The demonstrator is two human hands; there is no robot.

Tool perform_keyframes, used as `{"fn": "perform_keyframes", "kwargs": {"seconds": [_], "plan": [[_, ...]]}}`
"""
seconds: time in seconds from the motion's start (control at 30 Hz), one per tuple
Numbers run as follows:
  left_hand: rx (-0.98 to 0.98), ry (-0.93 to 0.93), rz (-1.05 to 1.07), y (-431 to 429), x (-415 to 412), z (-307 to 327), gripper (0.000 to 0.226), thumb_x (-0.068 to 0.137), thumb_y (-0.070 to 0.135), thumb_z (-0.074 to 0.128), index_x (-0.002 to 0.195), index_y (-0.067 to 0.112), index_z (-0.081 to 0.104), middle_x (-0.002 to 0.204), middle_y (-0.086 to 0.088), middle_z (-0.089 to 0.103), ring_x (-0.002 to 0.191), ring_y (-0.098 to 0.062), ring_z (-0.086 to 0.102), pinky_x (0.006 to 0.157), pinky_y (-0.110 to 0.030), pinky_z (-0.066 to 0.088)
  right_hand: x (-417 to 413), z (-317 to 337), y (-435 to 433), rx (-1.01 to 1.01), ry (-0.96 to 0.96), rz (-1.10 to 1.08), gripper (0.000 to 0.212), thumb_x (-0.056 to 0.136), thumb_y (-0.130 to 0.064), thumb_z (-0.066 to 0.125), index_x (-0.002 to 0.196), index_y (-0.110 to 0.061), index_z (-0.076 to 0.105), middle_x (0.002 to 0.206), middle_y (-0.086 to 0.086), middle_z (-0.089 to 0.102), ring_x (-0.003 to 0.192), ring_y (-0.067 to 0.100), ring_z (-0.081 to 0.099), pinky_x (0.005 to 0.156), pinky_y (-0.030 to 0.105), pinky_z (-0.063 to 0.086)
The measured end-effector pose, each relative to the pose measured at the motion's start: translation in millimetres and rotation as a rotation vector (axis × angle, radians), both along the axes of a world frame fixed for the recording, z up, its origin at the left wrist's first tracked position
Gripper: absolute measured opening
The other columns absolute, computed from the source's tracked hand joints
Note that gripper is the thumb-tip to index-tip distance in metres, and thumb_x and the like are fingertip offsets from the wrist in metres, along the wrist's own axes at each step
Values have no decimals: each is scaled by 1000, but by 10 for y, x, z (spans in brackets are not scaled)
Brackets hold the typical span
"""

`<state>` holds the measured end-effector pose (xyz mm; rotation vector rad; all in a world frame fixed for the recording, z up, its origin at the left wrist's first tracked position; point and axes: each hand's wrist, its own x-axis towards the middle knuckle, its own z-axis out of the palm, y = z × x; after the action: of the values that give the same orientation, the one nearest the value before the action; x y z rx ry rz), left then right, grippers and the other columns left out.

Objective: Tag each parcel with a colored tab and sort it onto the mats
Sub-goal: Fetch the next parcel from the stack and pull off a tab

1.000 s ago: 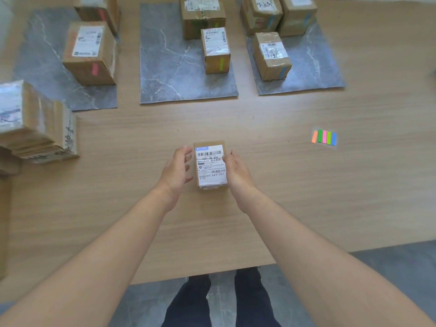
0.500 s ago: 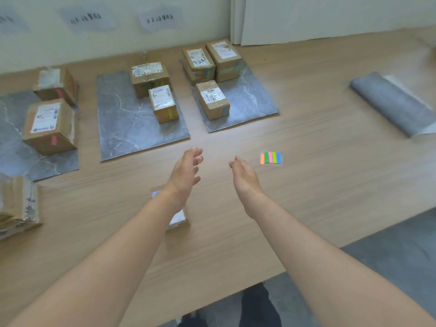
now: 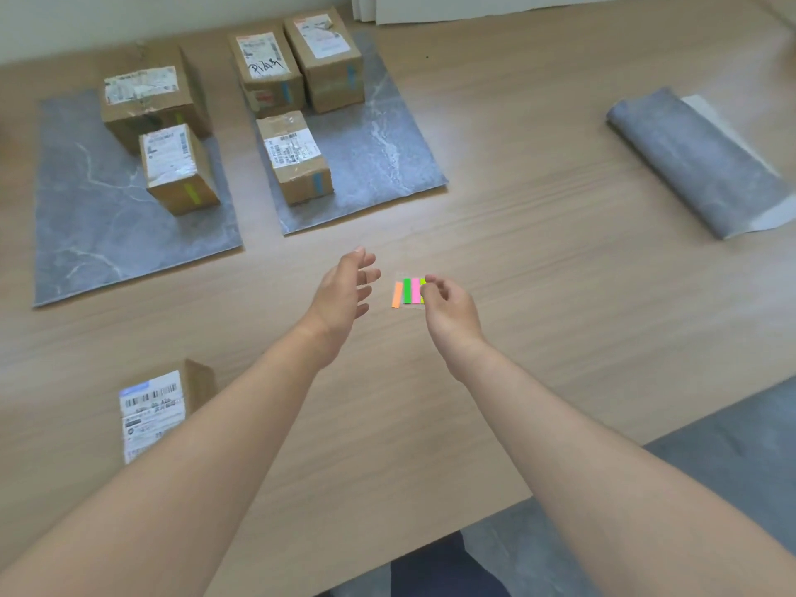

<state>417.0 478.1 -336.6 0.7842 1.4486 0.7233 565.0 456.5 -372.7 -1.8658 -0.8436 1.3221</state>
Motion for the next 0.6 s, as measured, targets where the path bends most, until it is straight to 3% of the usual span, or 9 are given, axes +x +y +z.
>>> {"fn": "perform_keyframes", "kwargs": {"seconds": [0.1, 0.23, 0.4, 0.47, 0.53, 0.6], "plan": [[-10, 19, -11, 105, 182, -128, 45, 105, 44, 32, 133, 19, 57, 133, -4, 62, 126, -24, 53, 112, -45, 39, 182, -166, 116, 26, -83, 51, 31, 99, -22, 54, 128, -20, 66, 117, -7, 66, 110, 12, 61, 89, 26, 45], [-40, 0, -14, 172, 328, -266, 44, 106, 41, 32, 132, 16, 57, 131, -9, 63, 122, -24, 56, 110, -44, 41, 333, -345, 277, 55, -246, 186, 29, 94, -9, 59, 118, -18, 72, 110, -4, 70, 93, 12, 65, 80, 22, 47], [-59, 4, -55, 239, 429, -431, 38, 104, 42, 36, 121, 18, 60, 126, -10, 65, 121, -27, 59, 107, -43, 44, 387, -643, 491, 97, -427, 394, 33, 88, 5, 62, 113, -11, 77, 110, 5, 75, 99, 20, 69, 90, 26, 51], [82, 224, -177, 238, 425, -543, 43, 94, 48, 37, 107, 18, 64, 117, -10, 69, 115, -27, 61, 102, -43, 45, 375, -756, 592, 90, -471, 452, 32, 84, 2, 67, 110, -14, 78, 108, 6, 75, 95, 21, 69, 88, 31, 53], [226, 529, -361, 216, 399, -627, 49, 88, 47, 36, 114, 20, 68, 115, -4, 72, 111, -23, 62, 95, -37, 47, 345, -841, 682, 96, -533, 515, 25, 82, -8, 75, 104, -18, 79, 104, 6, 74, 92, 23, 68, 83, 34, 54], [308, 678, -488, 229, 379, -718, 47, 87, 39, 39, 122, 23, 67, 114, -4, 72, 110, -25, 64, 91, -38, 49, 321, -884, 744, 116, -595, 563, 20, 78, -15, 79, 98, -19, 79, 100, 8, 71, 91, 26, 67, 79, 35, 52]]}}
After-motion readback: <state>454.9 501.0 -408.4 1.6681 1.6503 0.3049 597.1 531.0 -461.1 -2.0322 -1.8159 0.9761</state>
